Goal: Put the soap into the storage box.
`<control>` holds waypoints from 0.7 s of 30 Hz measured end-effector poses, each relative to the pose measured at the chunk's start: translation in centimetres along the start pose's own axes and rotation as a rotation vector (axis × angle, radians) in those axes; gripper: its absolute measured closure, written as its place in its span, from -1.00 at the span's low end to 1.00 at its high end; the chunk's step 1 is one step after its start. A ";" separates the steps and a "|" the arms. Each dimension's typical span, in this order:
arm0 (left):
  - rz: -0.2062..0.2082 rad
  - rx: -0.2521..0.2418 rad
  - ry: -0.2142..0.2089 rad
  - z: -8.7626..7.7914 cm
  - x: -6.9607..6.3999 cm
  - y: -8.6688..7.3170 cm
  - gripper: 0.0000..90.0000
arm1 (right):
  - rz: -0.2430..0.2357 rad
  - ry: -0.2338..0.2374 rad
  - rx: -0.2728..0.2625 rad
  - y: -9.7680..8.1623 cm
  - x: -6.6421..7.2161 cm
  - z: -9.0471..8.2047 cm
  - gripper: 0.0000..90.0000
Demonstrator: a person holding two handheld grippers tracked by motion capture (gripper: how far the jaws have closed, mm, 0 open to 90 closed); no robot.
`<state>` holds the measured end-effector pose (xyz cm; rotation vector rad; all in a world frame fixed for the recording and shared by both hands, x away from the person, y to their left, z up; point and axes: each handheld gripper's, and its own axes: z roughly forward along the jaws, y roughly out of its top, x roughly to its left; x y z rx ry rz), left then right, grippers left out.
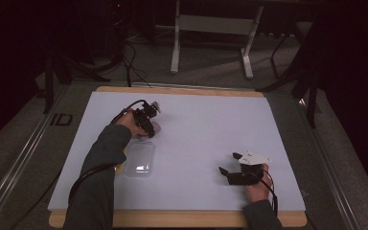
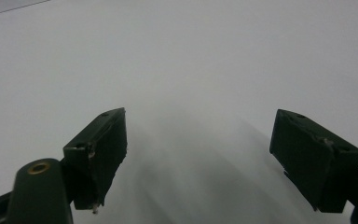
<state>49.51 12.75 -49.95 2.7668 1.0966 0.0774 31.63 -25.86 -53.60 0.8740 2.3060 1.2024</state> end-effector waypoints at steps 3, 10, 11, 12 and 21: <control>-0.023 0.016 0.002 0.0 -0.1 0.2 0.09 | 0.000 -0.001 0.000 0.0 0.0 0.0 -0.59; -0.038 0.049 0.009 -0.1 -0.6 0.5 0.10 | 0.001 -0.003 -0.002 0.0 0.0 0.0 -0.59; -0.041 0.049 0.008 -0.1 -0.6 0.5 0.09 | 0.001 -0.003 -0.003 0.0 0.0 0.0 -0.59; -0.045 0.049 0.008 -0.2 -0.6 0.5 0.10 | 0.001 -0.004 -0.004 0.0 0.0 0.0 -0.59; -0.086 0.040 0.028 -0.6 -0.6 0.4 0.10 | 0.001 -0.005 -0.006 0.0 0.0 0.0 -0.59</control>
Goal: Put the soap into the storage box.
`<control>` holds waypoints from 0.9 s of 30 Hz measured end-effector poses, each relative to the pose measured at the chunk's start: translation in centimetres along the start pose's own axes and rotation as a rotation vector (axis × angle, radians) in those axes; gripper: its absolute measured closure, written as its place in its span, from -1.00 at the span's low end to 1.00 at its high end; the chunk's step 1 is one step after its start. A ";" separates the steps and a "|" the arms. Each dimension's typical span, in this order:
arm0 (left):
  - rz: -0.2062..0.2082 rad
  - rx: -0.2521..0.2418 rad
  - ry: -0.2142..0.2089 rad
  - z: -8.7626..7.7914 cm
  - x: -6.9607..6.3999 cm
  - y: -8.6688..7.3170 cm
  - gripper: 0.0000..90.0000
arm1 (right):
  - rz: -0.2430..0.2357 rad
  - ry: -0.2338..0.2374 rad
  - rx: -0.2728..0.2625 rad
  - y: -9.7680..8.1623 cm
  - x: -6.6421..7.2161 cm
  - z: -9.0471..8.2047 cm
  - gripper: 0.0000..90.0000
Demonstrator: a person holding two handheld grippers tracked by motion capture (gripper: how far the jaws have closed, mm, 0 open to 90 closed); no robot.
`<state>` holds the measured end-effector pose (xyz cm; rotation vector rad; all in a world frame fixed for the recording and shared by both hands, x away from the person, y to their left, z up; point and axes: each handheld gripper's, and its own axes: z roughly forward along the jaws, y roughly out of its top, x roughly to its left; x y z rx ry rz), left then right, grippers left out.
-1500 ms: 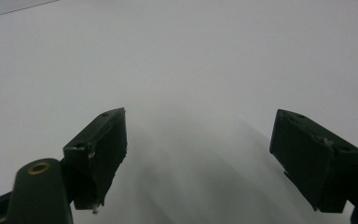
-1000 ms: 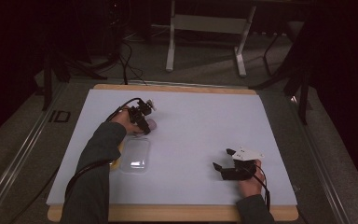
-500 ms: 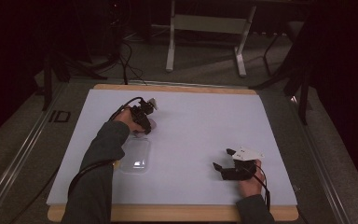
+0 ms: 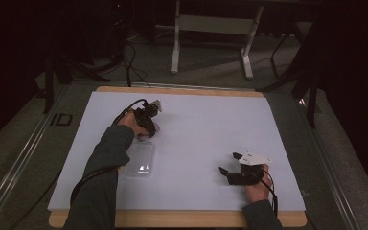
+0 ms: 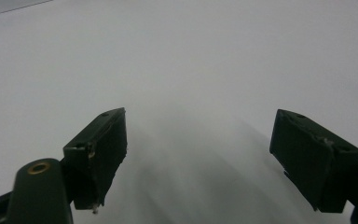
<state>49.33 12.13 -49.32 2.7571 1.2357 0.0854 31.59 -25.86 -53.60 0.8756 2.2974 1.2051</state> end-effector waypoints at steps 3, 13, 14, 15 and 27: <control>-0.003 -0.004 0.005 -0.1 0.0 0.0 0.10 | -0.001 -0.001 0.000 0.0 0.0 0.0 -0.59; -0.034 -0.014 0.018 -0.3 0.4 -0.4 0.10 | -0.001 -0.001 -0.001 0.0 0.0 0.0 -0.59; -0.031 -0.014 0.016 -0.4 0.5 -0.4 0.10 | 0.001 -0.001 -0.001 0.0 0.0 0.0 -0.59; -0.033 -0.021 0.023 -0.5 0.5 -0.5 0.10 | 0.000 -0.001 -0.001 0.0 0.0 0.0 -0.59; -0.043 -0.033 0.023 -2.4 0.9 -1.8 0.10 | 0.001 -0.002 -0.001 0.0 0.0 0.0 -0.59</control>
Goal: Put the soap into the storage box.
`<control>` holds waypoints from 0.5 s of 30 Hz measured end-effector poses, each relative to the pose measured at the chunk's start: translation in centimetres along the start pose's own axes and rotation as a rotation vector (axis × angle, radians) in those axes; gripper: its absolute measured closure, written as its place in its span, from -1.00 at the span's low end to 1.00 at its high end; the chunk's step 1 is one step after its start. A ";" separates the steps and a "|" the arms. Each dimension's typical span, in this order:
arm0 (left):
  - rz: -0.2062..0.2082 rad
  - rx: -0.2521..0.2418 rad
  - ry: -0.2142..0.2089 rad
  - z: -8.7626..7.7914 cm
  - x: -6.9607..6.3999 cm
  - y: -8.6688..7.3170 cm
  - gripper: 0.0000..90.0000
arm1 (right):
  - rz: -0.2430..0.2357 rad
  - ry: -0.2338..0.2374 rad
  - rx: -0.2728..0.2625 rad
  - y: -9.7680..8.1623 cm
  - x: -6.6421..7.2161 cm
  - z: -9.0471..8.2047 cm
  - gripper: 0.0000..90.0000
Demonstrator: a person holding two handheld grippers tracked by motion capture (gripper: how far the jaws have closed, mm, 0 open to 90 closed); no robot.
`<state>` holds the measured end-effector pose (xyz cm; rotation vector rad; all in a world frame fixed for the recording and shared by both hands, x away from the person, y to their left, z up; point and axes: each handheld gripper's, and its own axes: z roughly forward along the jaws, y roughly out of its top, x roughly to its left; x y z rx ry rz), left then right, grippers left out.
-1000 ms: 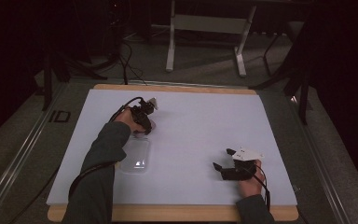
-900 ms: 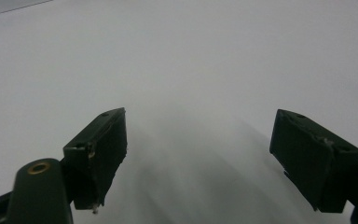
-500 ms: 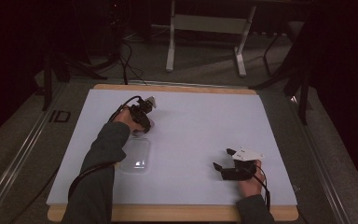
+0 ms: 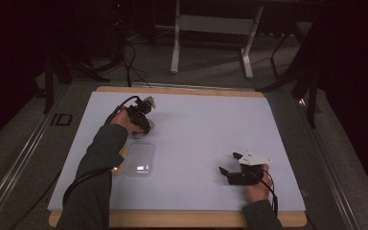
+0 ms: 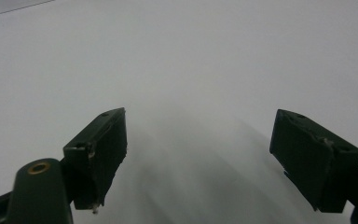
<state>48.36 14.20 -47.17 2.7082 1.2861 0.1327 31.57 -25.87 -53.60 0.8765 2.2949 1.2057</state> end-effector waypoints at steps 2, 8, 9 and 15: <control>-0.010 -0.006 -0.004 -0.4 0.0 -0.3 0.10 | 0.000 0.000 0.000 0.0 0.0 0.0 -0.59; 0.001 -0.024 -0.006 -1.3 0.0 -1.1 0.10 | 0.000 -0.002 0.000 0.0 0.0 0.0 -0.59; -0.003 -0.031 -0.006 -1.4 0.0 -1.3 0.10 | 0.000 -0.002 0.000 0.0 0.0 0.0 -0.59; -0.002 -0.030 0.000 -2.1 0.0 -2.0 0.10 | 0.000 -0.003 0.001 0.0 0.0 0.0 -0.59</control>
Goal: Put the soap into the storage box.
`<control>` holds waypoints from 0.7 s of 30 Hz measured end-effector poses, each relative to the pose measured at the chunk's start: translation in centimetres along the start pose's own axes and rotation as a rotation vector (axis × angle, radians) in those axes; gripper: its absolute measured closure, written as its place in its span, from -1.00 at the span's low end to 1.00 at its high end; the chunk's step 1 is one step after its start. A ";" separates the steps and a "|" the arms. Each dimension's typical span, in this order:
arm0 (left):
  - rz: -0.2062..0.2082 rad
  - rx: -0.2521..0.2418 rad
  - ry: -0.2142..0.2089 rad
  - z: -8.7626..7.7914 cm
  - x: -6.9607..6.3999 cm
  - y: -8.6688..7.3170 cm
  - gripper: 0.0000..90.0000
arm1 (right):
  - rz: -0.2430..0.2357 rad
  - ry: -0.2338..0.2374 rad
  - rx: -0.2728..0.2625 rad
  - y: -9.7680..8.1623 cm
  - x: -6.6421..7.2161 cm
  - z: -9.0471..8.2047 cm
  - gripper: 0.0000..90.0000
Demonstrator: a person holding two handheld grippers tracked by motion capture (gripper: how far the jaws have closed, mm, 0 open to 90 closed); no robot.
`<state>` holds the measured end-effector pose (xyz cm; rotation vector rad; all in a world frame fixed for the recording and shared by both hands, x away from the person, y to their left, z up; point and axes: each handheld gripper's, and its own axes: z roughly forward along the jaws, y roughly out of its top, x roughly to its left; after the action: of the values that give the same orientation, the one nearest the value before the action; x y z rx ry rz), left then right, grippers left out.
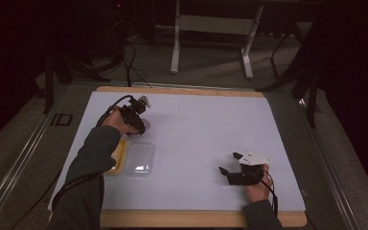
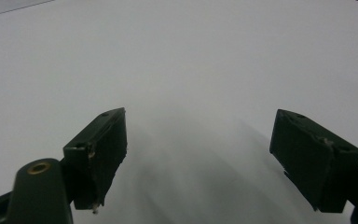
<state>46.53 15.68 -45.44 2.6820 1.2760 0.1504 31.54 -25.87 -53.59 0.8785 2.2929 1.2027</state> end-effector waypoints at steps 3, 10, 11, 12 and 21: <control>-0.007 -0.007 -0.001 -0.3 0.1 -0.4 0.10 | 0.002 0.001 -0.002 0.0 0.0 0.0 -0.59; -0.007 -0.025 -0.023 -1.0 0.0 -1.2 0.10 | 0.003 0.000 -0.003 0.0 0.0 0.0 -0.59; -0.014 -0.029 -0.023 -1.2 0.0 -1.3 0.10 | 0.003 0.000 -0.003 0.0 0.0 0.0 -0.59; -0.011 -0.026 -0.020 -1.3 0.1 -1.4 0.10 | 0.003 0.000 -0.004 0.0 0.0 0.0 -0.59; -0.032 -0.053 -0.037 -2.0 0.4 -2.6 0.10 | 0.004 0.001 -0.004 0.0 0.0 0.0 -0.59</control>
<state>44.47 17.83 -43.97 2.6068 1.2850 0.1281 31.56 -25.92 -53.58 0.8812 2.2899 1.2092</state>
